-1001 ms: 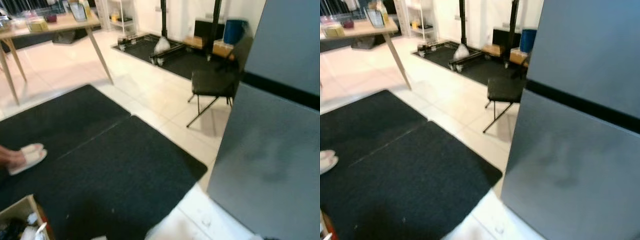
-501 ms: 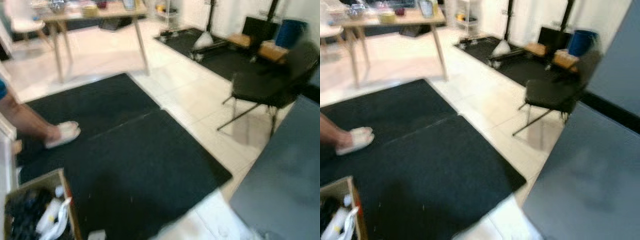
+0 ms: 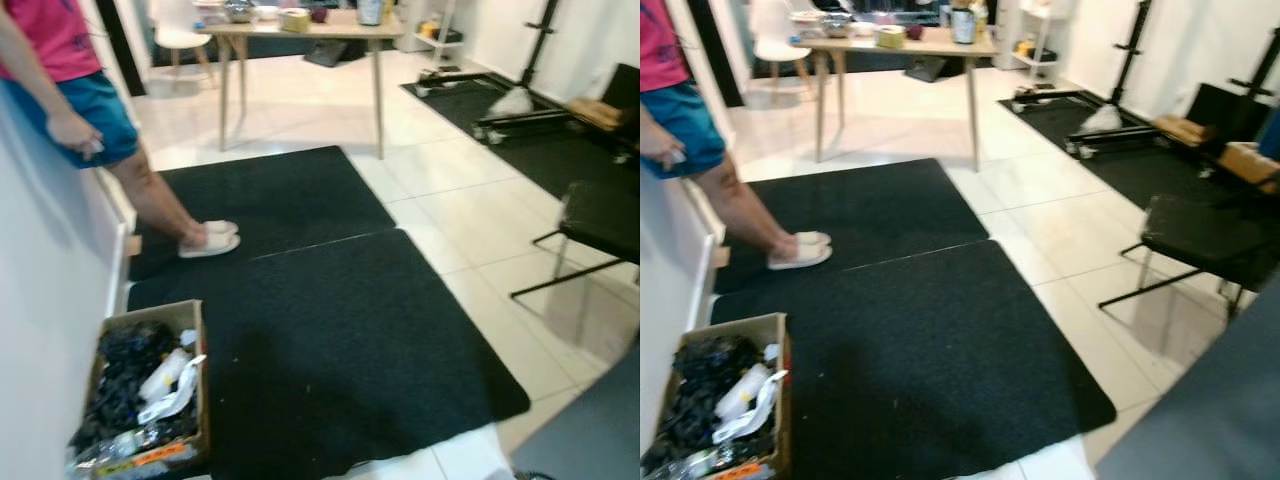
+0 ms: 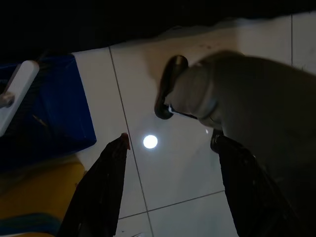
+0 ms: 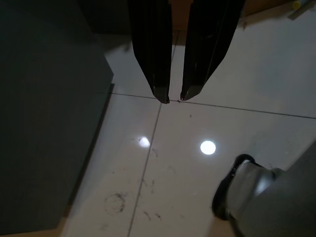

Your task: Restocking fridge

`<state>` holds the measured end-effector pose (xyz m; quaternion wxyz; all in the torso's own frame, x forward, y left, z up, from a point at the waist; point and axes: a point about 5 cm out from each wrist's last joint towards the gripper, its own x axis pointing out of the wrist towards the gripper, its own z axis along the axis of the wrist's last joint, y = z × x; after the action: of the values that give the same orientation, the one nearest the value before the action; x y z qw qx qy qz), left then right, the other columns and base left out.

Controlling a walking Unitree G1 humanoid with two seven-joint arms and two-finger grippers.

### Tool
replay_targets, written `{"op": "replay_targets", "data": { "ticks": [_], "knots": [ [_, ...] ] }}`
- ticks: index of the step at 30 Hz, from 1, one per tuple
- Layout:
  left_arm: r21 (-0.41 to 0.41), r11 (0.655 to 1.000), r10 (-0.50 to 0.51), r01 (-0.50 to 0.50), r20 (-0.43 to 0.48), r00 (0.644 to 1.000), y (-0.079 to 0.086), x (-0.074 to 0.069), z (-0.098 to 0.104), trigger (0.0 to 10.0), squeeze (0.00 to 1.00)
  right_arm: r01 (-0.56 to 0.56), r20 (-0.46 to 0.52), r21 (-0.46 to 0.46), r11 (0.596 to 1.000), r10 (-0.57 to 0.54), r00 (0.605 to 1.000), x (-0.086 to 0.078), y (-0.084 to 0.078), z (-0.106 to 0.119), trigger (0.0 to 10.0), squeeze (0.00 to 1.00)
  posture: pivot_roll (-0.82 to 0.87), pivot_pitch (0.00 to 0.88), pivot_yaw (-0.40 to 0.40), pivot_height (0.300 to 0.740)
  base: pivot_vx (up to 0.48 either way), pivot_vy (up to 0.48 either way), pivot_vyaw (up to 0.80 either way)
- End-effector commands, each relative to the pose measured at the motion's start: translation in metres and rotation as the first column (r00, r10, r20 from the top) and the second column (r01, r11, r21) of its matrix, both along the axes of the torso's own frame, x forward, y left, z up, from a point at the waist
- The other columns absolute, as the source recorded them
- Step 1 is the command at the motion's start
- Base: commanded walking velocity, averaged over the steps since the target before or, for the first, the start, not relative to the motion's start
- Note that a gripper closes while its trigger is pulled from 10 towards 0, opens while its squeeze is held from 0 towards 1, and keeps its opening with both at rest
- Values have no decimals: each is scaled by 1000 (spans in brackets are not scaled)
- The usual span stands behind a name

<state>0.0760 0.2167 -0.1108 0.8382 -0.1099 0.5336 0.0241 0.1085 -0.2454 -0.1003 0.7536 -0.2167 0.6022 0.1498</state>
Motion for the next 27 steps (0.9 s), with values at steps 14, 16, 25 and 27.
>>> {"op": "replay_targets", "data": {
  "ticks": [14,16,25,27],
  "knots": [
    [25,1000,-9,9,-1,1000,-1,5,0,10000,0,-19,19,-27,999,19,1000,2,1,0,10000,0,-73,0,-36,740,0,0,486],
    [28,1000,-4,4,0,1000,-1,5,0,10000,0,-20,16,-28,999,20,1000,2,1,0,10000,0,-72,0,-36,740,0,0,0],
    [43,999,-23,23,-5,1000,1,5,0,10000,0,-25,15,-29,999,26,1000,2,2,0,10000,0,-72,0,-36,740,106,0,0],
    [45,999,-19,20,-8,1000,1,5,0,10000,0,-25,16,-30,999,26,1000,3,2,0,10000,0,-72,0,-38,740,399,0,0]
  ]
}}
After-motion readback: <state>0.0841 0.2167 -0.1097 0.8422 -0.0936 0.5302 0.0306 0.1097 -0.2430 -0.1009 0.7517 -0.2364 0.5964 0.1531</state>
